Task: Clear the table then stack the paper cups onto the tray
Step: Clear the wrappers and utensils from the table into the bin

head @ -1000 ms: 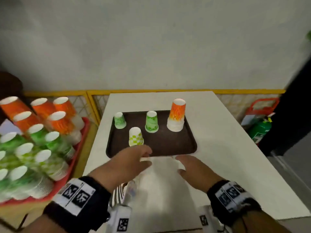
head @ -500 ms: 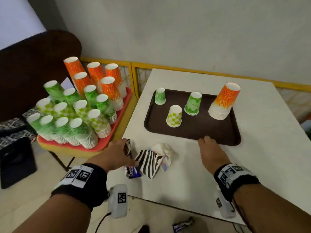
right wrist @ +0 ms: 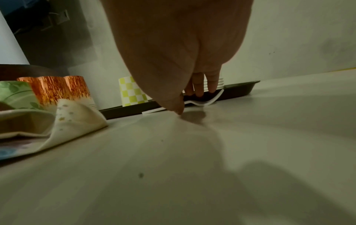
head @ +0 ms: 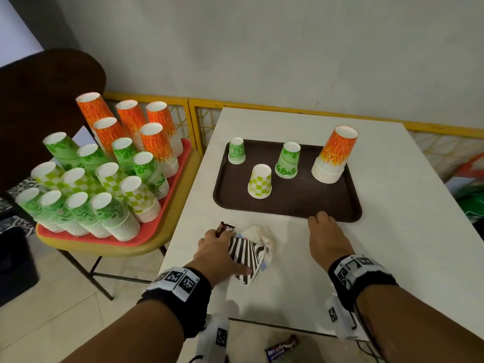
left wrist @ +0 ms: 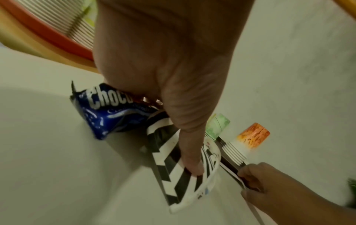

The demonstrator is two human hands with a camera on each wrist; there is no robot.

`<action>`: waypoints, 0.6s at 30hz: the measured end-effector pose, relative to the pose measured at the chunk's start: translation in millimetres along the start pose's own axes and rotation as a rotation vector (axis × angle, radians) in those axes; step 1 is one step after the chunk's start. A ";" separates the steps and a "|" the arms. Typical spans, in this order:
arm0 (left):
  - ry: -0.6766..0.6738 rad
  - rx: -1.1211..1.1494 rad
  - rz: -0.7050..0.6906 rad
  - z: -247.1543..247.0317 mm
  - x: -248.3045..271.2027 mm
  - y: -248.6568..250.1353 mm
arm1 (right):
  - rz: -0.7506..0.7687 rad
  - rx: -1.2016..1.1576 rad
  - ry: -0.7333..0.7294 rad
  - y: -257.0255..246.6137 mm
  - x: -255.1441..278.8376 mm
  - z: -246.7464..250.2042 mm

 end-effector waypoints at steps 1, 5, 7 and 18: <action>-0.005 0.015 -0.021 -3.3 -2.6 7.1 | -0.020 0.000 -0.013 1.6 0.6 -1.6; -0.051 0.038 -0.093 -11.3 -12.4 30.3 | -0.062 0.003 -0.022 7.4 2.9 -8.9; -0.072 0.047 -0.111 -14.0 -17.0 36.8 | -0.093 0.025 0.004 11.5 3.5 -8.6; -0.110 0.099 -0.176 -19.6 -35.1 58.4 | -0.171 -0.215 -0.182 26.2 12.0 -9.8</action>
Point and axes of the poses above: each hand's wrist, its own x-axis away from the middle knuckle, its own z-axis out of the back of the hand, y = z × x, the point moved 10 cm from there along -x, towards the middle knuckle, and after that the axes turned 9 degrees about -z, right-handed, at the moved point
